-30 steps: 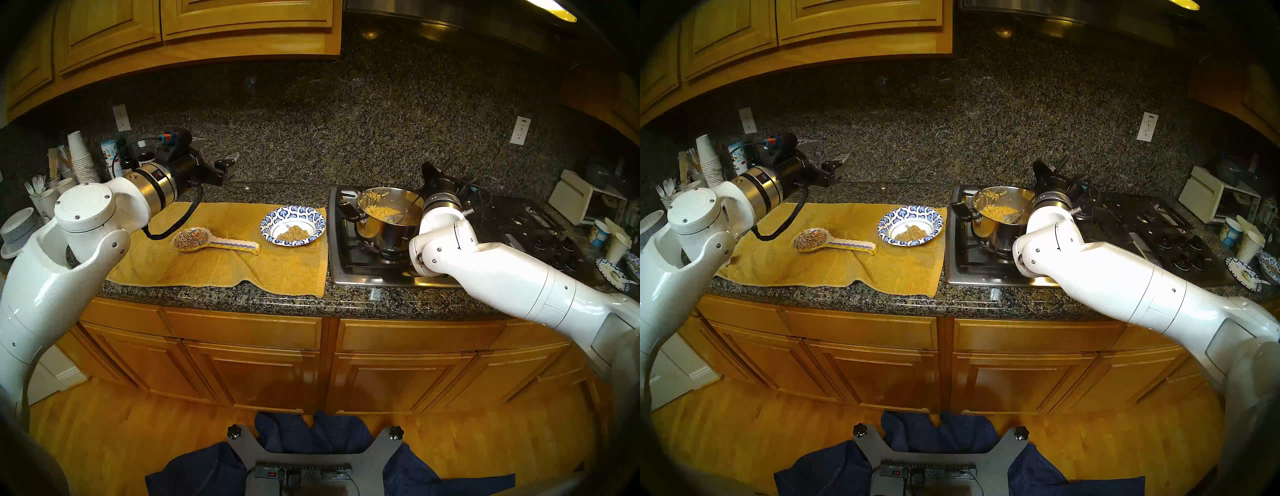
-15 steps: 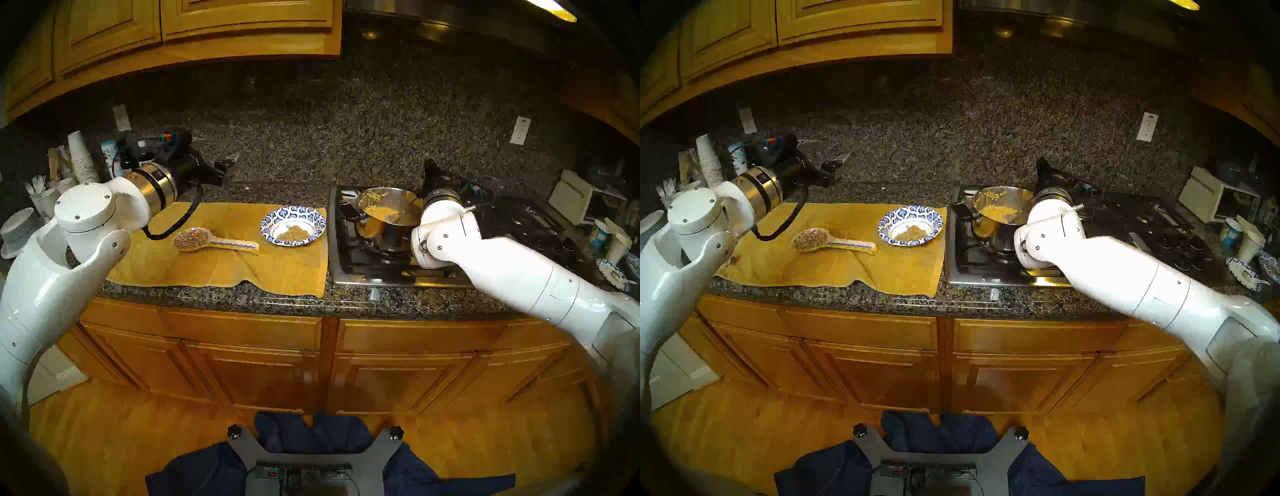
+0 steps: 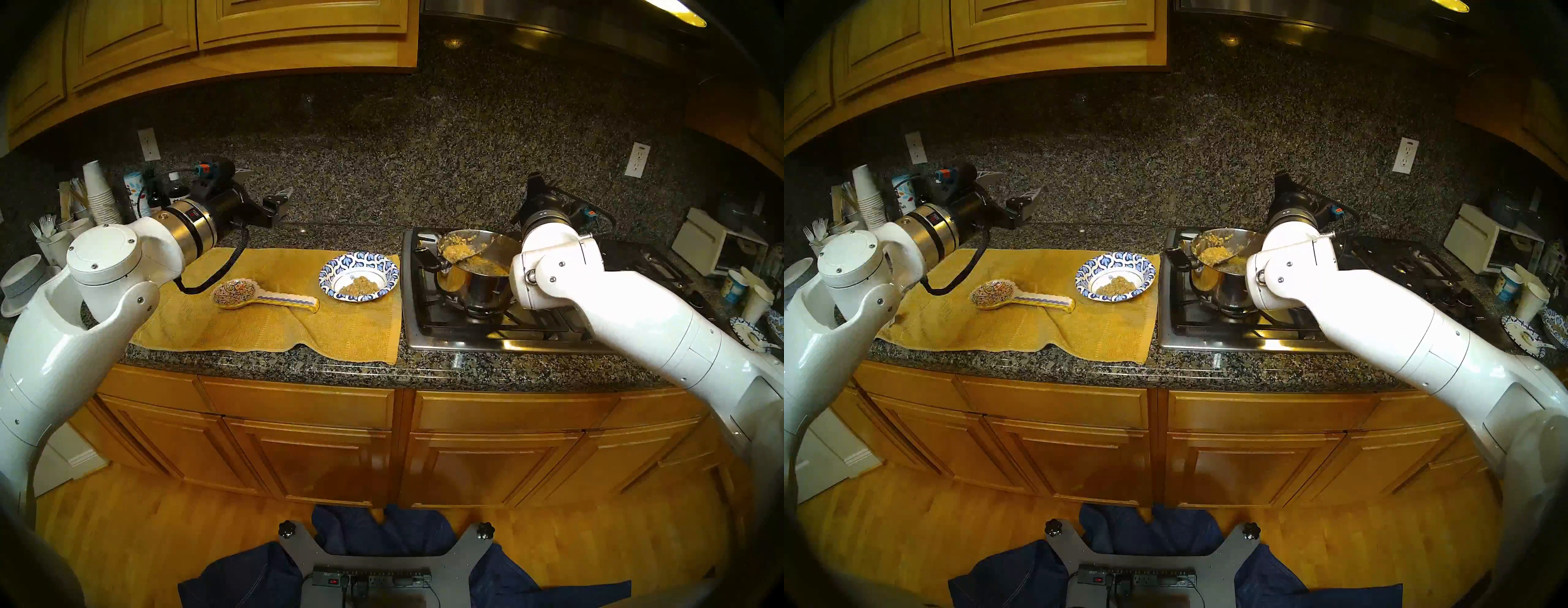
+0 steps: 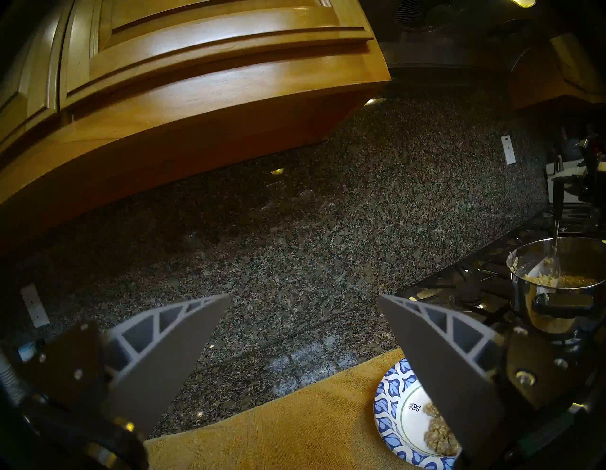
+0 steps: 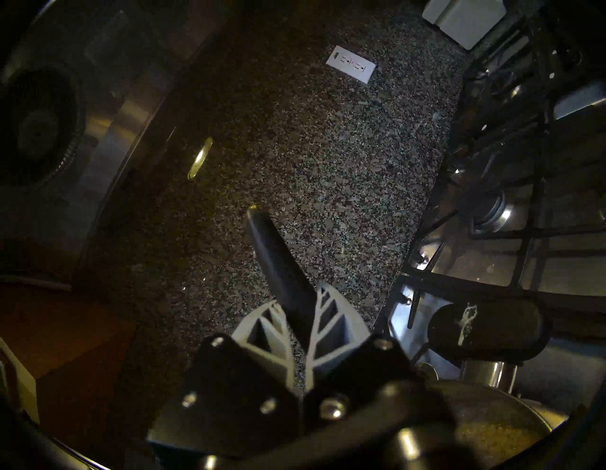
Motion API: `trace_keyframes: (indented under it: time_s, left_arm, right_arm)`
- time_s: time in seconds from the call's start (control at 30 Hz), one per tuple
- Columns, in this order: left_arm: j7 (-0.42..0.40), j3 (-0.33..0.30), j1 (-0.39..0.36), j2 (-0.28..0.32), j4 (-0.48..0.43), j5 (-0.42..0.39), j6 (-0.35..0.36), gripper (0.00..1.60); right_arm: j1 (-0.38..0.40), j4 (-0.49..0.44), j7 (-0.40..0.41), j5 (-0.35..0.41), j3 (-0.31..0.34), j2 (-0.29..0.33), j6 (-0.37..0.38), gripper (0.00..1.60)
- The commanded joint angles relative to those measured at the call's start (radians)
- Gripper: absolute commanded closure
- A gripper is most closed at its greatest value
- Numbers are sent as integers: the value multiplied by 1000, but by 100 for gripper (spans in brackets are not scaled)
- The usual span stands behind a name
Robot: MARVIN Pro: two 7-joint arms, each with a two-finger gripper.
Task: Scoop oatmeal into bowl
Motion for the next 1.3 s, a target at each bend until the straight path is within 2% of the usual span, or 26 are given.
trace_keyframes:
  time_s: [0.0,0.4,0.87,1.0,1.27]
  left_arm:
    - [1,-24,-33,-1,-12,2,-18,0]
    - [1,-23,-34,-1,-11,2,-20,0]
    - [1,-23,-33,0,-12,2,-19,0]
    - [1,-23,-33,0,-12,2,-20,0]
    - [1,-23,-33,0,-12,2,-20,0]
  right_arm:
    - [40,-25,19,21,59,19,-14,160]
    - [5,-61,51,70,61,79,-36,160]
    - [-58,-175,114,133,61,241,0,160]
    - [-69,-191,140,158,68,263,7,160]
    - [-69,-208,182,210,81,268,19,160]
